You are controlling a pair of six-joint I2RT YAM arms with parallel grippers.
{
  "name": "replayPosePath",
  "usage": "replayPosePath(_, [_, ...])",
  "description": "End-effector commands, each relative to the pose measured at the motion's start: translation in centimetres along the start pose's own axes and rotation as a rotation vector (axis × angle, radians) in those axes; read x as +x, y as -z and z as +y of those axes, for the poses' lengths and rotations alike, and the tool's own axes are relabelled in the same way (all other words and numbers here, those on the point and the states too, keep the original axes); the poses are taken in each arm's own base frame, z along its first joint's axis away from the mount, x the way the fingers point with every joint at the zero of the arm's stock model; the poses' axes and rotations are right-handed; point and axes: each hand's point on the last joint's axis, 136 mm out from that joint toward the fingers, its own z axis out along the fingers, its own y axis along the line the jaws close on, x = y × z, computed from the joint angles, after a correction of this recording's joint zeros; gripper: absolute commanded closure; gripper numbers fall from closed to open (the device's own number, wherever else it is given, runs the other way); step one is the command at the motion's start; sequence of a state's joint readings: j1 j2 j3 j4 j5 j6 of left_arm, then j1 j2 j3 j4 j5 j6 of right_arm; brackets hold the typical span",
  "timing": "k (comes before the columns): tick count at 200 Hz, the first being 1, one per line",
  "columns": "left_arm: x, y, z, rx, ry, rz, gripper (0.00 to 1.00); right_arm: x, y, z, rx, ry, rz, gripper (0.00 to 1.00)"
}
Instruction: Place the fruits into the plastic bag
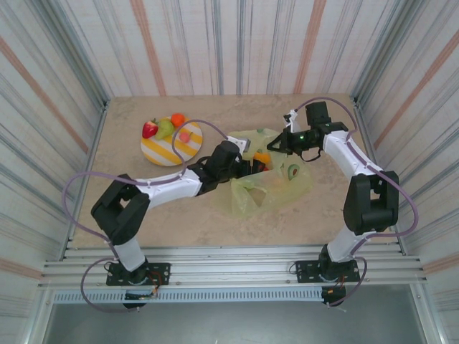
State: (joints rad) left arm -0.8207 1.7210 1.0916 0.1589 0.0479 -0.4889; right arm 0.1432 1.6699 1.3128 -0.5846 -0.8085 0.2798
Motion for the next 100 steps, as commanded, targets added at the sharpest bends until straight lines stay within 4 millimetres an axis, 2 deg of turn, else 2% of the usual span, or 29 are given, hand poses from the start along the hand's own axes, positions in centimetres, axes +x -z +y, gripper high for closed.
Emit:
replayPosePath(1, [-0.2,2.3,-0.2,0.025,-0.043,0.008,0.04,-0.6,0.6,0.2,0.009,0.016,-0.010,1.00])
replayPosePath(32, [-0.3,4.9,-0.4,0.057,-0.073,0.016,0.05,-0.4,0.5,0.1,0.010,0.012,-0.007,1.00])
replayPosePath(63, [0.6,8.1,0.3,0.059,-0.095,0.034,0.07,-0.3,0.4,-0.2,0.013,0.007,-0.003,1.00])
replayPosePath(81, [1.1,10.0,2.0,0.006,-0.068,0.026,0.07,-0.2,0.2,-0.3,0.012,0.003,-0.002,1.00])
replayPosePath(100, [2.1,12.0,5.0,-0.093,0.014,0.010,0.08,-0.2,-0.1,-0.5,0.011,0.000,0.001,1.00])
